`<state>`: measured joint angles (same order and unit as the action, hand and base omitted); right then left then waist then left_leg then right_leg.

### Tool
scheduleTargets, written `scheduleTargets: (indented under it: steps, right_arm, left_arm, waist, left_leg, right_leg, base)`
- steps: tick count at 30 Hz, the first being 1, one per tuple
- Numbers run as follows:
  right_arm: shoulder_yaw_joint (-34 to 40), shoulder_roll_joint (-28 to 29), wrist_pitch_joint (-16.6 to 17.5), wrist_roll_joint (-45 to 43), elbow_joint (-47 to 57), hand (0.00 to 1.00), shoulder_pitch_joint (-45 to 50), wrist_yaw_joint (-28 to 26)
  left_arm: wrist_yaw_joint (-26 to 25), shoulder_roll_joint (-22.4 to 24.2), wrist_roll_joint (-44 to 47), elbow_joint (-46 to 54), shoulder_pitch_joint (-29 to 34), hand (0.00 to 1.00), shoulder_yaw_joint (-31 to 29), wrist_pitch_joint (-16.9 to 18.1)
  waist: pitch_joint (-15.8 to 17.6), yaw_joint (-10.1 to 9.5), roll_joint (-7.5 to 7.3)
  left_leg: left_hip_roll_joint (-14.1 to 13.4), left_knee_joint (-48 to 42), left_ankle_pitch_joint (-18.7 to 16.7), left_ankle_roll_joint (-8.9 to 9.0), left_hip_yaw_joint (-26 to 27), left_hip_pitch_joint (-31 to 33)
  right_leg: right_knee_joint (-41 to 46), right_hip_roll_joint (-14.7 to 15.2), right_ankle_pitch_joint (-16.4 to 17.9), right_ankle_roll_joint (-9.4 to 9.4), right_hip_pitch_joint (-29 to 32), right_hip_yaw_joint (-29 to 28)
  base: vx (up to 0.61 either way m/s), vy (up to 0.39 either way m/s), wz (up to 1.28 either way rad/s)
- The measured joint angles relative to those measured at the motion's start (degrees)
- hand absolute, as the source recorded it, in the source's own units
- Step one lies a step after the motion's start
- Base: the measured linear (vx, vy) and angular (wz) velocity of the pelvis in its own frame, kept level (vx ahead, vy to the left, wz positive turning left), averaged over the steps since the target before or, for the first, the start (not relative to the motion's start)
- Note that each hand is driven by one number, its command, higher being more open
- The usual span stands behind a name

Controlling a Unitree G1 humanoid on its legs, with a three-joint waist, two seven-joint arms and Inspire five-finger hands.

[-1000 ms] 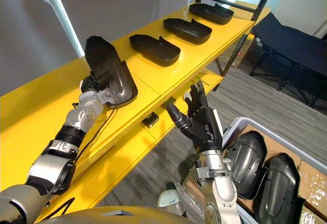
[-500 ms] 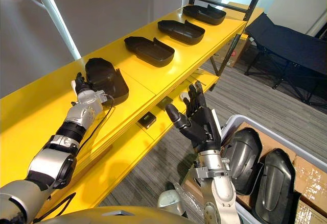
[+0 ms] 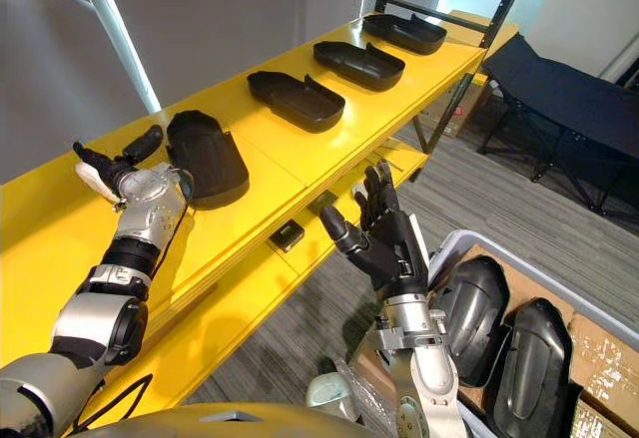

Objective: Walk over and take three plastic housings, then place them on the shelf

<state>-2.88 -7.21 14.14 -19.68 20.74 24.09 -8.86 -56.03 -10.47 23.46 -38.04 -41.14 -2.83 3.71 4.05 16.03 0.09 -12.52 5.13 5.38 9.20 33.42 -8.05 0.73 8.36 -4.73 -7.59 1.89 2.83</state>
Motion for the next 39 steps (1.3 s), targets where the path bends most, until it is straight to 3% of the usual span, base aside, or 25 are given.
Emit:
scheduleTargets:
  steps: [4, 11, 14, 19, 21, 23, 26, 30, 33, 39]
  right_arm:
    - [-0.63, -2.30, 0.64, 3.07, 0.00, 1.00, -1.10, 1.07]
    - [-2.47, -6.00, 0.58, 4.55, -0.10, 1.00, -8.19, 2.46]
    - [-5.41, -6.99, 0.34, 3.32, -1.15, 1.00, -12.71, 0.06]
    - [-9.82, -5.31, -0.53, 0.95, -8.04, 1.00, -19.98, 5.75]
    - [-11.09, -3.78, -1.29, 0.91, -11.50, 1.00, -21.91, 7.03]
    - [-12.94, -3.06, -1.45, 0.72, -13.65, 1.00, -22.91, 7.05]
    - [-16.09, -3.01, -1.47, 0.75, -17.97, 1.00, -24.57, 7.91]
    - [-18.55, -0.38, -2.42, 0.71, -24.57, 1.00, -30.08, 12.19]
    - [-19.73, 2.04, -2.53, 0.10, -27.58, 1.00, -32.82, 13.49]
    - [-21.66, 3.37, -3.46, 1.36, -32.29, 1.00, -37.11, 17.16]
  left_arm:
    - [1.84, 1.79, 0.83, 15.02, 3.35, 1.00, 1.15, 6.05]
    - [3.65, 2.17, -0.70, 37.15, 4.90, 1.00, 4.35, 6.00]
    - [8.82, 2.16, -3.82, 47.33, 11.53, 1.00, 5.60, 4.18]
    - [23.11, 1.96, -5.13, 58.84, 29.24, 1.00, 12.25, -0.07]
    - [29.75, 1.02, -7.45, 60.30, 38.53, 1.00, 12.98, -1.39]
    - [33.14, 0.78, -7.29, 60.31, 44.28, 1.00, 11.68, -1.06]
    - [39.96, 1.56, -3.48, 60.09, 53.82, 1.00, 7.97, 0.14]
    - [44.54, 2.67, -1.89, 60.03, 57.08, 1.00, 4.62, 3.06]
    - [49.22, 3.15, 3.76, 60.03, 57.82, 1.00, 3.65, 4.12]
    - [56.45, 3.32, 5.75, 60.03, 59.47, 1.00, 5.61, 4.51]
  waist:
    - [-0.03, -0.50, -0.04]
    - [-0.44, -2.41, 0.54]
    - [-1.40, -4.36, 1.93]
    - [-2.67, -9.11, 3.08]
    - [-2.73, -11.00, 3.16]
    - [-2.72, -11.56, 3.12]
    - [-2.81, -13.89, 2.66]
    - [-2.80, -17.56, 2.09]
    - [-2.81, -18.89, 2.02]
    - [-2.60, -19.12, 1.76]
  left_leg:
    - [-0.01, -0.01, 0.15, -0.02, -0.81, 0.57]
    - [0.01, -0.02, 0.51, -0.14, -2.89, 0.70]
    - [0.00, -0.01, 0.96, -0.32, -5.15, 1.10]
    - [-0.01, -0.02, 1.93, -0.61, -10.03, 2.75]
    - [-0.01, -0.02, 2.64, -0.77, -12.00, 3.93]
    - [0.05, -0.02, 2.91, -0.79, -13.55, 4.64]
    - [0.13, -0.03, 3.24, -0.74, -15.92, 4.81]
    - [0.38, -0.02, 3.67, -0.60, -18.98, 5.92]
    - [0.74, -0.02, 3.69, -0.66, -19.69, 6.13]
    - [1.15, -0.03, 4.22, -1.25, -20.63, 6.77]
  right_leg:
    - [-0.04, 0.12, 0.00, 0.01, -0.01, 0.66]
    - [-0.12, 0.41, 0.02, 0.01, -1.09, 2.67]
    - [-0.82, 0.65, 0.08, 0.04, -2.57, 4.93]
    - [-1.99, 1.00, 0.32, 0.21, -4.97, 10.04]
    - [-2.16, 1.09, 0.65, 0.35, -5.35, 12.19]
    - [-2.57, 1.11, 0.61, 0.31, -5.94, 13.71]
    - [-3.02, 1.09, 0.46, 0.42, -7.64, 16.05]
    - [-3.86, 1.01, 0.78, 0.53, -8.98, 19.09]
    - [-3.87, 1.27, 0.83, 0.55, -9.22, 19.79]
    - [-3.76, 1.55, 0.70, 0.68, -9.54, 20.66]
  base:
    - [0.01, -0.008, 0.10]
    - [-0.01, -0.010, 0.12]
    - [-0.02, -0.013, 0.35]
    - [-0.03, -0.014, 0.48]
    - [-0.04, -0.012, 0.52]
    - [-0.02, -0.008, 0.39]
    - [0.00, -0.006, 0.34]
    - [-0.02, -0.002, 0.39]
    - [-0.01, 0.010, 0.16]
    - [0.01, 0.007, 0.08]
